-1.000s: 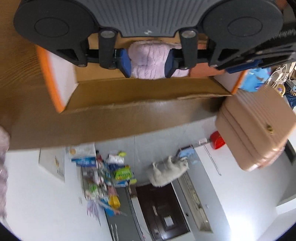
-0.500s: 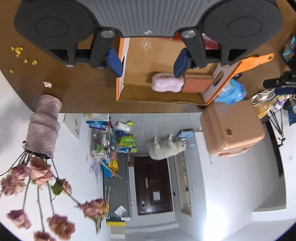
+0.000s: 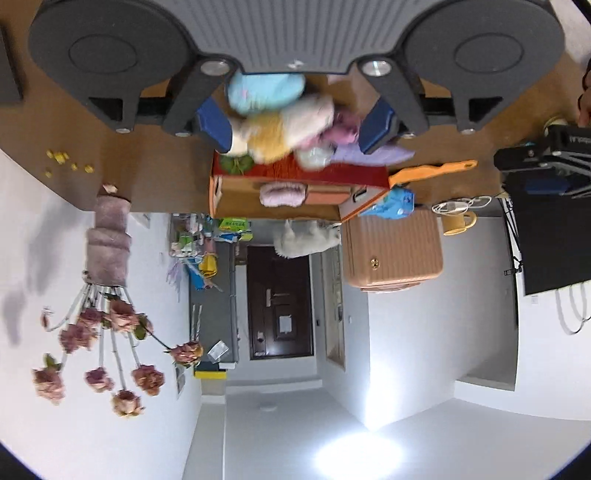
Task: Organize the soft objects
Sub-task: 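Close both grippers on the lavender pillow in front of the box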
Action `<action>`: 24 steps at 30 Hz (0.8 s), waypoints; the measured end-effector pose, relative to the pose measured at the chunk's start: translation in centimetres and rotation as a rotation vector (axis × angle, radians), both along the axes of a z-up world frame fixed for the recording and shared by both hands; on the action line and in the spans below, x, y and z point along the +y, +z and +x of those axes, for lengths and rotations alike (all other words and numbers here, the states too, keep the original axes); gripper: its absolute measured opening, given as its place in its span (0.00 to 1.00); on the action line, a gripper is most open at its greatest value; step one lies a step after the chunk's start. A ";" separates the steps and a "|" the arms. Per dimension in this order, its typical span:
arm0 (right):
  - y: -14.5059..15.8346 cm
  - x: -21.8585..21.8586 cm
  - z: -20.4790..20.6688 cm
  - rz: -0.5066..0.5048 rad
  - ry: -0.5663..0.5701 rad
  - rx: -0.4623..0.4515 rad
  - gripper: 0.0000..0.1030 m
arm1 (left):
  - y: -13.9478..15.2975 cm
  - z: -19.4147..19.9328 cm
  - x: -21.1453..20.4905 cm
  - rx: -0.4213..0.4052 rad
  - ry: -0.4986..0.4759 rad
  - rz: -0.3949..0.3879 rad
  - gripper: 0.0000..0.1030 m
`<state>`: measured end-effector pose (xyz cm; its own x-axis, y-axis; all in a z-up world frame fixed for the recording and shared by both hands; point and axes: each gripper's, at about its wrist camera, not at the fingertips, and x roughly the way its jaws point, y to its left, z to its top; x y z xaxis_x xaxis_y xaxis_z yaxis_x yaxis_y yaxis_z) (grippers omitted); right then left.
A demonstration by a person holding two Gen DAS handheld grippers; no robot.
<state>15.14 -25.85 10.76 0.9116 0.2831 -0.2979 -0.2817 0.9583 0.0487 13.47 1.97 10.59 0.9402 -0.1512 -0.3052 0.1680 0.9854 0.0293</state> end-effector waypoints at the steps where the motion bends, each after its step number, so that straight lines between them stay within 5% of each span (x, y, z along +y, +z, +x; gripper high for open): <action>1: -0.9 0.1 -1.7 -0.004 -0.018 -0.010 0.76 | -0.7 -1.8 0.0 -0.013 0.019 -0.004 1.00; 5: -4.4 0.4 -7.5 0.009 -0.046 -0.005 0.77 | -3.5 -7.1 0.2 0.014 0.046 -0.037 1.00; 9: -6.5 0.7 -10.0 0.041 -0.014 0.050 0.78 | -4.5 -8.0 0.3 0.052 0.031 -0.025 1.00; 24: -9.6 2.4 -6.1 0.067 0.002 0.127 0.70 | -8.7 -2.7 1.2 0.177 0.076 -0.045 1.00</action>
